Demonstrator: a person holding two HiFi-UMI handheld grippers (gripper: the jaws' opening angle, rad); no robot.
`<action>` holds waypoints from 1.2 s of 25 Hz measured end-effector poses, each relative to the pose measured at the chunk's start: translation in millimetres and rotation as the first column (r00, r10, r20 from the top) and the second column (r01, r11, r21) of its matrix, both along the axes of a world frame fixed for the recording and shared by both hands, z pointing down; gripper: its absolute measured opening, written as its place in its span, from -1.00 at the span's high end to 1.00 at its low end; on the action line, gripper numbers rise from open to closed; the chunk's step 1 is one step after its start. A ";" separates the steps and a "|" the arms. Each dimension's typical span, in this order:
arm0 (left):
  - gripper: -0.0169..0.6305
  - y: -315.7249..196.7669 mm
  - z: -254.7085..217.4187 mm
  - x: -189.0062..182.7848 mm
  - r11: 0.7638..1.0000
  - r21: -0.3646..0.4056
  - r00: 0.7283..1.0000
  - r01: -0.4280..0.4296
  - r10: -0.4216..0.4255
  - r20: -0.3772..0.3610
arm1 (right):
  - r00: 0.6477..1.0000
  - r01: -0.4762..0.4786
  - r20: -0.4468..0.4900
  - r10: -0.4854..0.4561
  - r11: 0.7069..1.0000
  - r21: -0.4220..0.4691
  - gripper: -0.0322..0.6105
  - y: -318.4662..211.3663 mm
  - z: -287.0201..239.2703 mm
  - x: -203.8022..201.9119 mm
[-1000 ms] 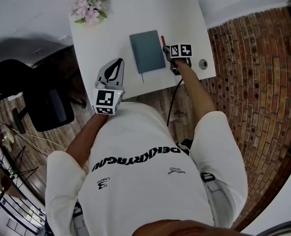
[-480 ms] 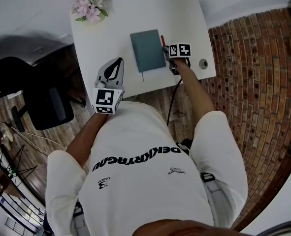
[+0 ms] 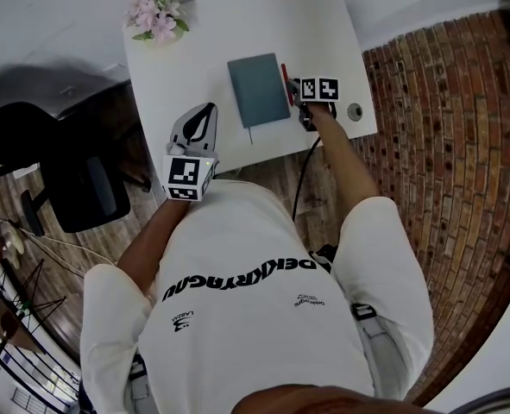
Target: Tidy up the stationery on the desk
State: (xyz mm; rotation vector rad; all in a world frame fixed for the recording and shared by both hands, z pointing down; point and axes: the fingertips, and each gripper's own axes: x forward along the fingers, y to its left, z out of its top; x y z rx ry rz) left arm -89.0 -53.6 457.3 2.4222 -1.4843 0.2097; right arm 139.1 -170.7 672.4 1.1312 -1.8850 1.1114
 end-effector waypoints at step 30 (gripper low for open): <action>0.95 -9.8 -33.0 16.4 0.998 0.056 0.999 -0.033 0.035 -0.037 | 0.986 -0.153 0.156 0.063 0.728 0.668 0.92 47.3 -232.1 -71.8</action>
